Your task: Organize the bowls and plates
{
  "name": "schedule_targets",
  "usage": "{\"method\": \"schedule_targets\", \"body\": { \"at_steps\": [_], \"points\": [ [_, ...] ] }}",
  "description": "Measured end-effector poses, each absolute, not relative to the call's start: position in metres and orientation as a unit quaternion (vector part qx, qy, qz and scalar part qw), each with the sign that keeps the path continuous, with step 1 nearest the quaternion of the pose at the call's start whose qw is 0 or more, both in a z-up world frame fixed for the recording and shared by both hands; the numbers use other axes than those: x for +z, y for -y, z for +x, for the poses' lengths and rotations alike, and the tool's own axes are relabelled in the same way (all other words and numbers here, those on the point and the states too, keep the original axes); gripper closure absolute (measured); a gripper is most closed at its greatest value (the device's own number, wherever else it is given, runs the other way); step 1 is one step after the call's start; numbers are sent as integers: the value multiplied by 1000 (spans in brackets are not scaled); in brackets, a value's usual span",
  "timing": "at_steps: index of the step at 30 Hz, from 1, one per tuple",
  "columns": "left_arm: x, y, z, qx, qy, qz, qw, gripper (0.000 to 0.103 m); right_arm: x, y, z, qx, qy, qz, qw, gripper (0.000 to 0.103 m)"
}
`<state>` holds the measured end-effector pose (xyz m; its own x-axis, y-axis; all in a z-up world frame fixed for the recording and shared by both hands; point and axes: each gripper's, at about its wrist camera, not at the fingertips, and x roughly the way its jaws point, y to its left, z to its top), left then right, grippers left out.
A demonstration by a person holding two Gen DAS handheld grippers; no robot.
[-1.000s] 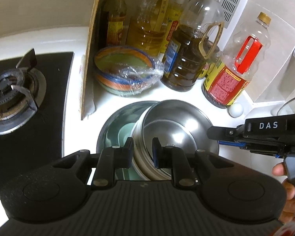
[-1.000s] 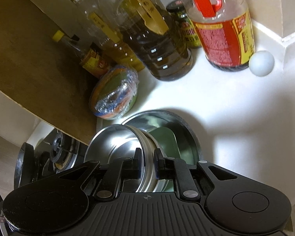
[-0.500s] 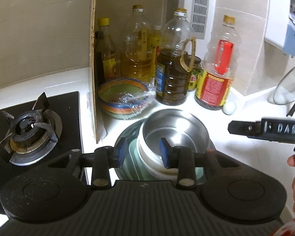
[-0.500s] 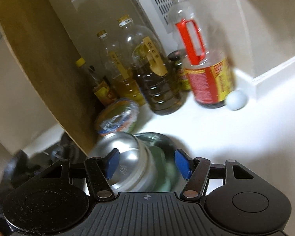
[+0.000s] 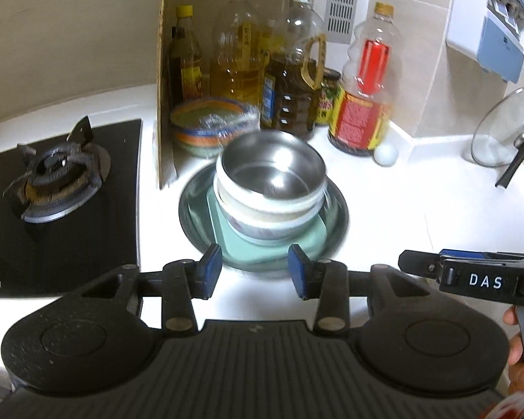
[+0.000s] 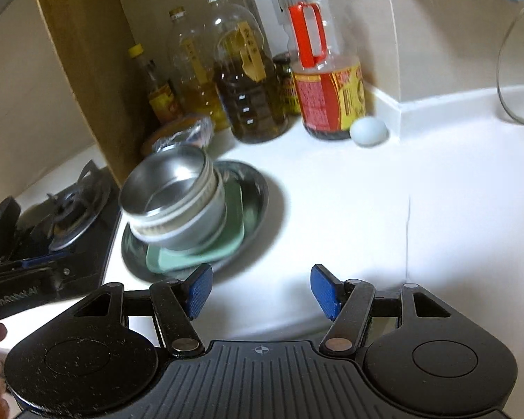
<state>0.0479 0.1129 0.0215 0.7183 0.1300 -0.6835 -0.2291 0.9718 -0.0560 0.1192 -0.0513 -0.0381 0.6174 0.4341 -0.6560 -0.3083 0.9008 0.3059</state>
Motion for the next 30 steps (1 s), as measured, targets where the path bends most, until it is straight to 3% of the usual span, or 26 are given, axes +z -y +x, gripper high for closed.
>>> {"method": "schedule_targets", "body": {
  "at_steps": [30],
  "points": [
    [19, 7, -85, 115, -383, -73, 913, 65, -49, 134, -19, 262, -397, 55, 878, 41]
  ]
}}
